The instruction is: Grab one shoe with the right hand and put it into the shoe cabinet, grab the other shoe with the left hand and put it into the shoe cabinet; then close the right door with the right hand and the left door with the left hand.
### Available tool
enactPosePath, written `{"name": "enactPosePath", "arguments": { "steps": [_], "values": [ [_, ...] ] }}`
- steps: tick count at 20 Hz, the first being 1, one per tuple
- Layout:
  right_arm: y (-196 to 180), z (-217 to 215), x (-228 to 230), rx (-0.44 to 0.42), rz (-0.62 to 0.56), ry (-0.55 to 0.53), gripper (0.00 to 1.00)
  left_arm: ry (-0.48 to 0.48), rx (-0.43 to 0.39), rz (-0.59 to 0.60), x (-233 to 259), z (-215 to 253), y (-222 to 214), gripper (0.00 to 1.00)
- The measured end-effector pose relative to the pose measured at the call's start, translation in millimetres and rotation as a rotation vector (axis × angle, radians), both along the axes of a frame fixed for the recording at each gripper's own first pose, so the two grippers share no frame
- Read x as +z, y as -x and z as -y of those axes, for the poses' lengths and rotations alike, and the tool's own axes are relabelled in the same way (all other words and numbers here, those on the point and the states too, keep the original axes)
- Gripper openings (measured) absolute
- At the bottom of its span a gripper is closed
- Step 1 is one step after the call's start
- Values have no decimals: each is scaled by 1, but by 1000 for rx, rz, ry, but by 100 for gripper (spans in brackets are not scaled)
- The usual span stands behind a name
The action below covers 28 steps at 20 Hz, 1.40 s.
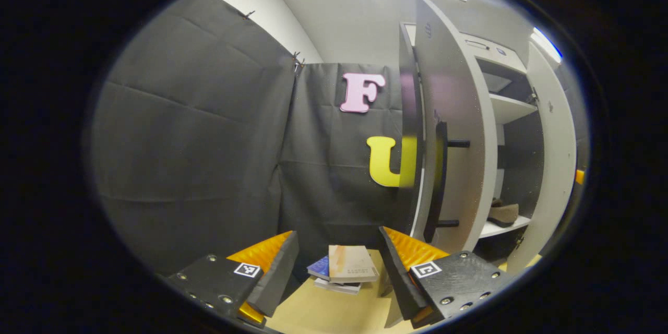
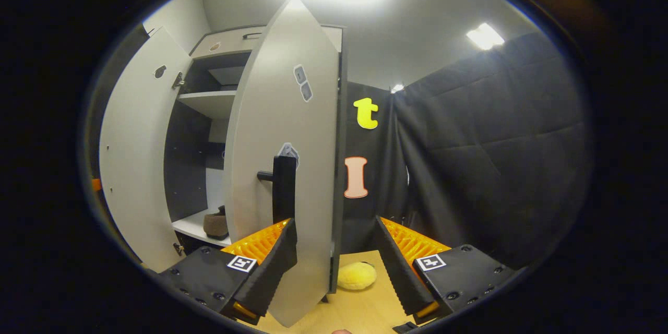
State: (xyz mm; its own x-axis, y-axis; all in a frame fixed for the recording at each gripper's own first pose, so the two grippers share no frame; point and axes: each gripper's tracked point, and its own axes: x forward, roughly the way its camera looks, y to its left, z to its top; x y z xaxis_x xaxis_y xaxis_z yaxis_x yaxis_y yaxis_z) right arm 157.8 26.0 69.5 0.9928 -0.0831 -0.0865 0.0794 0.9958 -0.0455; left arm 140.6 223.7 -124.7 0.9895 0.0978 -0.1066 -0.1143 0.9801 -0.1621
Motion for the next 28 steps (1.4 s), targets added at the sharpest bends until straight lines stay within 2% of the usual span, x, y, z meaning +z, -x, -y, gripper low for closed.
{"name": "enactPosePath", "arguments": {
  "steps": [3, 4, 6, 7, 8, 9, 10, 11, 13, 14, 15, 17, 18, 20, 21, 22, 24, 25, 26, 27, 28],
  "values": [
    [-14, -31, 0, 62, 13, -7, 92, -6, -7, 9, 3, -1, -7, 88],
    [-20, -42, 1, 84, 22, -10, 95, -8, -10, 14, 5, -1, -10, 88],
    [-32, -59, 0, 115, 28, -6, 92, -13, -13, 23, 8, 0, -15, 91],
    [-36, -63, -1, 117, 30, 0, 96, -17, -14, 26, 9, 0, -15, 88],
    [-39, -66, 0, 122, 31, 1, 95, -22, -11, 28, 11, -1, -16, 91],
    [-40, -68, -1, 126, 32, -2, 92, -27, -10, 28, 13, -1, -17, 91],
    [-41, -68, -1, 129, 32, -11, 95, -29, -11, 30, 14, 0, -17, 88],
    [-41, -67, -2, 134, 30, -24, 92, -31, -12, 33, 17, 1, -18, 88],
    [-38, -62, -4, 136, 20, -52, 95, -30, -21, 38, 20, 3, -20, 88],
    [-36, -58, -5, 136, 17, -60, 95, -26, -27, 37, 19, 3, -19, 92],
    [-33, -52, -7, 133, 14, -63, 92, -16, -32, 35, 19, 5, -20, 92],
    [-26, -36, -12, 116, 2, -57, 95, 4, -38, 39, 23, 8, -22, 91],
    [-22, -26, -15, 104, -4, -51, 92, 11, -39, 47, 26, 14, -25, 91],
    [-14, -8, -21, 83, -22, -44, 92, 21, -50, 63, 32, 22, -29, 88],
    [-11, 1, -24, 74, -30, -43, 95, 29, -65, 71, 35, 30, -29, 91],
    [-7, 10, -27, 64, -38, -41, 92, 32, -67, 76, 37, 36, -27, 91],
    [-2, 26, -29, 48, -46, -40, 95, 4, -45, 73, 37, 34, -26, 91],
    [0, 31, -30, 45, -50, -40, 92, 4, -37, 68, 37, 35, -27, 91],
    [1, 36, -31, 43, -52, -40, 95, 10, -29, 64, 37, 37, -24, 91],
    [3, 40, -32, 43, -54, -40, 92, 20, -20, 59, 37, 37, -23, 91],
    [3, 43, -33, 45, -55, -38, 95, 25, -11, 56, 36, 38, -23, 92]
  ]
}}
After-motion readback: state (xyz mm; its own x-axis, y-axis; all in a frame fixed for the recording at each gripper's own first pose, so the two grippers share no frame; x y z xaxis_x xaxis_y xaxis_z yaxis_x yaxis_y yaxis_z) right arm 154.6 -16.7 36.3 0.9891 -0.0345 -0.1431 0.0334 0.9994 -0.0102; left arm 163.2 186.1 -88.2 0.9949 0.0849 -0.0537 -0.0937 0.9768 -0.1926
